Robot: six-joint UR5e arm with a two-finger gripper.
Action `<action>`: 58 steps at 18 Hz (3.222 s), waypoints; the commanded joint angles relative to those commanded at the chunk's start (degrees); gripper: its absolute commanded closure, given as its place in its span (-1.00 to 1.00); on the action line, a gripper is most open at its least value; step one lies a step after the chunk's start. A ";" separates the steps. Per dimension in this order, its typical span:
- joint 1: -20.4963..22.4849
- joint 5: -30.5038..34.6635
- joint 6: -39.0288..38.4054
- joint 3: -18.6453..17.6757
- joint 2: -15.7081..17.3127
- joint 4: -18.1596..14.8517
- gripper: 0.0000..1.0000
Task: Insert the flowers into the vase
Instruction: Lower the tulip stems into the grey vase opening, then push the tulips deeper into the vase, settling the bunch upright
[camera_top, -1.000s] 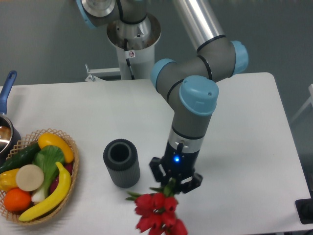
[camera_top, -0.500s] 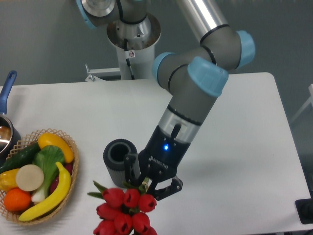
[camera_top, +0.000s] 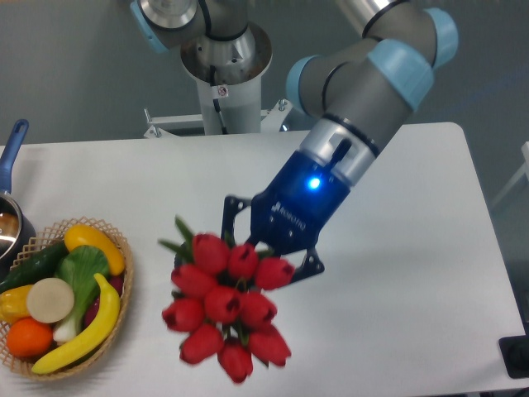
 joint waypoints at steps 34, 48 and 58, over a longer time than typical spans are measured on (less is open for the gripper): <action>-1.22 -1.07 18.81 -14.42 0.62 0.09 0.68; -2.19 -0.63 28.65 -22.16 0.36 0.18 0.38; -2.19 1.48 28.74 -23.04 -0.43 0.09 -0.15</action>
